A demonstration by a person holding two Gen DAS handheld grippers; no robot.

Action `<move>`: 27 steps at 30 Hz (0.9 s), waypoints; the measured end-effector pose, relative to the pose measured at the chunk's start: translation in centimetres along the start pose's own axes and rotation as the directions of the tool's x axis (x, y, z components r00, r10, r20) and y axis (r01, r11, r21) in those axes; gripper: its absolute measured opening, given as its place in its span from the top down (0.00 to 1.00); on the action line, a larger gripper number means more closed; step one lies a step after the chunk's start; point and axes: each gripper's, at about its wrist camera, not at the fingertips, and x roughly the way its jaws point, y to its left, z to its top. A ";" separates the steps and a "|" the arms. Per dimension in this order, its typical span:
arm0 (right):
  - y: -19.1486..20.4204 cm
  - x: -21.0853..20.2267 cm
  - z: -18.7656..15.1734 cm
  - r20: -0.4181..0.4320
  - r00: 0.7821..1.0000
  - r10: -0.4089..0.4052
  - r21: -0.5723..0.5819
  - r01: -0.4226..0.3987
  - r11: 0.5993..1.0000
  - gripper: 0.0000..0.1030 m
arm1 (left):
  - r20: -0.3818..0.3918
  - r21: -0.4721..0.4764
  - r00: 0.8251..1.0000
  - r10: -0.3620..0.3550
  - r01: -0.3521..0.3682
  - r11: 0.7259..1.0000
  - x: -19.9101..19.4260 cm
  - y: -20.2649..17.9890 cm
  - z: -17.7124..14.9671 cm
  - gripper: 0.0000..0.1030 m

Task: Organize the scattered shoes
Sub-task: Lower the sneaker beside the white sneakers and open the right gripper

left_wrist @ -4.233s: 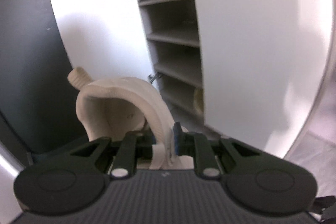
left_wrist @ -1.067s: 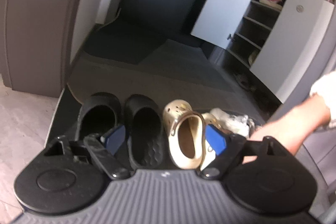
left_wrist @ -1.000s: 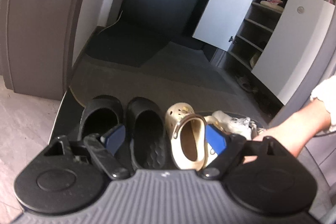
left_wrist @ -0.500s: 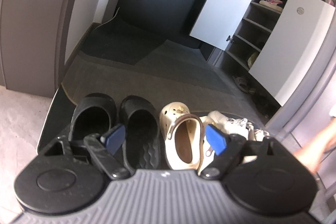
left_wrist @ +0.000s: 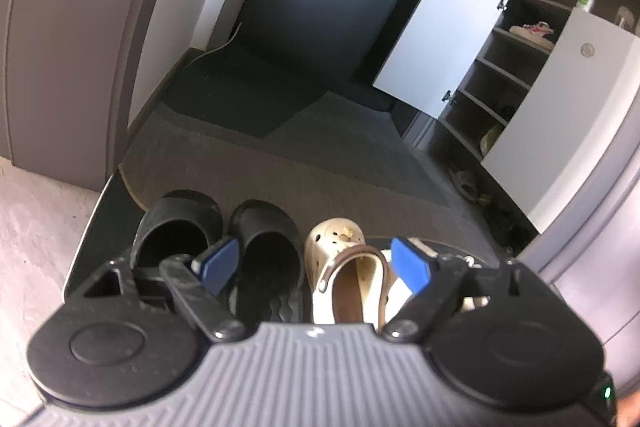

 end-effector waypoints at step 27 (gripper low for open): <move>0.9 -0.3 0.2 0.151 0.988 0.006 0.118 -0.024 0.993 0.21 | -0.017 0.022 0.999 -0.041 0.042 0.999 1.4 -1.6 -0.9 0.18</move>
